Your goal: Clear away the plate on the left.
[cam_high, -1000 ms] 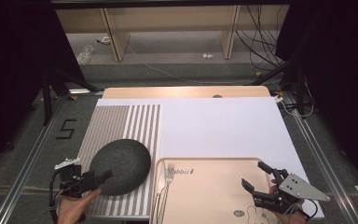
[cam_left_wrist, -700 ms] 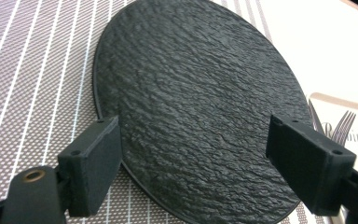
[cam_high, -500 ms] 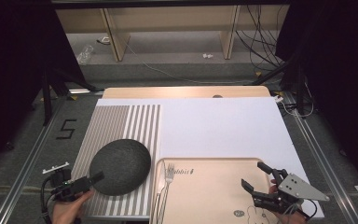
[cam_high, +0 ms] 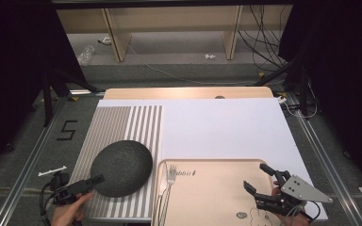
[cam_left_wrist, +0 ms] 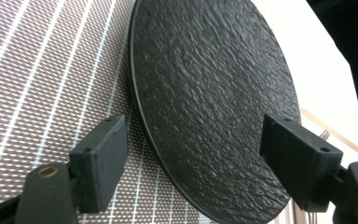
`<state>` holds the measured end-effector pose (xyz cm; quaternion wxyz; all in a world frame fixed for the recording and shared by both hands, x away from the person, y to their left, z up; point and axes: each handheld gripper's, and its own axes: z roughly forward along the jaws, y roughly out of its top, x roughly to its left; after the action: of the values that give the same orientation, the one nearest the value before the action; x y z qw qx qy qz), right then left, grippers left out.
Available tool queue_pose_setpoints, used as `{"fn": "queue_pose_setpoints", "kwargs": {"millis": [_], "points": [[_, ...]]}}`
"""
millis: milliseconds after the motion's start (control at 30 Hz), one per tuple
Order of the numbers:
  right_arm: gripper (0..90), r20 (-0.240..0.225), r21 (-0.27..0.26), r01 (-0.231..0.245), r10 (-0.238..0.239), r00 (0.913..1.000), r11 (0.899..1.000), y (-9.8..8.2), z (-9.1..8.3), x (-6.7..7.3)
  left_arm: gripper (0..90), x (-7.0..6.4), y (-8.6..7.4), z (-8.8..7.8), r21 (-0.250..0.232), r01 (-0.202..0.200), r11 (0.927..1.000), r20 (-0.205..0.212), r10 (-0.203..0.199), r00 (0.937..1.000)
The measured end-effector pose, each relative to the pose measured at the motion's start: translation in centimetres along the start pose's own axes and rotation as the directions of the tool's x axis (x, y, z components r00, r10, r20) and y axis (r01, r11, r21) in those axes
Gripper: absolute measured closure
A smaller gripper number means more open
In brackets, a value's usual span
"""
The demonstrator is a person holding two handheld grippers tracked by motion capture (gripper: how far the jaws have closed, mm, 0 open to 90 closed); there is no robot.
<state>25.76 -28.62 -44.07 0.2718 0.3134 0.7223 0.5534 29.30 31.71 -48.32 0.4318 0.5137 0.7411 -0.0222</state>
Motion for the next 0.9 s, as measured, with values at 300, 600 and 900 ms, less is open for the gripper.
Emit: {"fn": "queue_pose_setpoints", "kwargs": {"millis": [300,600,900], "points": [[22.4,-0.002,0.002,0.001,-0.001,1.0,1.0,0.0,0.1,0.0,30.0,0.9,0.1,0.5,0.042,0.068,0.9968,0.047,-0.07,0.9965],[22.4,0.0,0.002,0.001,-0.001,1.0,1.0,0.0,0.1,-0.1,38.2,1.0,0.2,1.1,0.053,0.111,0.9924,0.074,-0.115,0.9906],[22.4,0.0,0.001,0.001,-0.001,1.0,1.0,0.0,0.1,-0.1,45.9,1.9,0.2,1.3,0.053,0.203,0.9777,0.119,-0.208,0.9708]]}}
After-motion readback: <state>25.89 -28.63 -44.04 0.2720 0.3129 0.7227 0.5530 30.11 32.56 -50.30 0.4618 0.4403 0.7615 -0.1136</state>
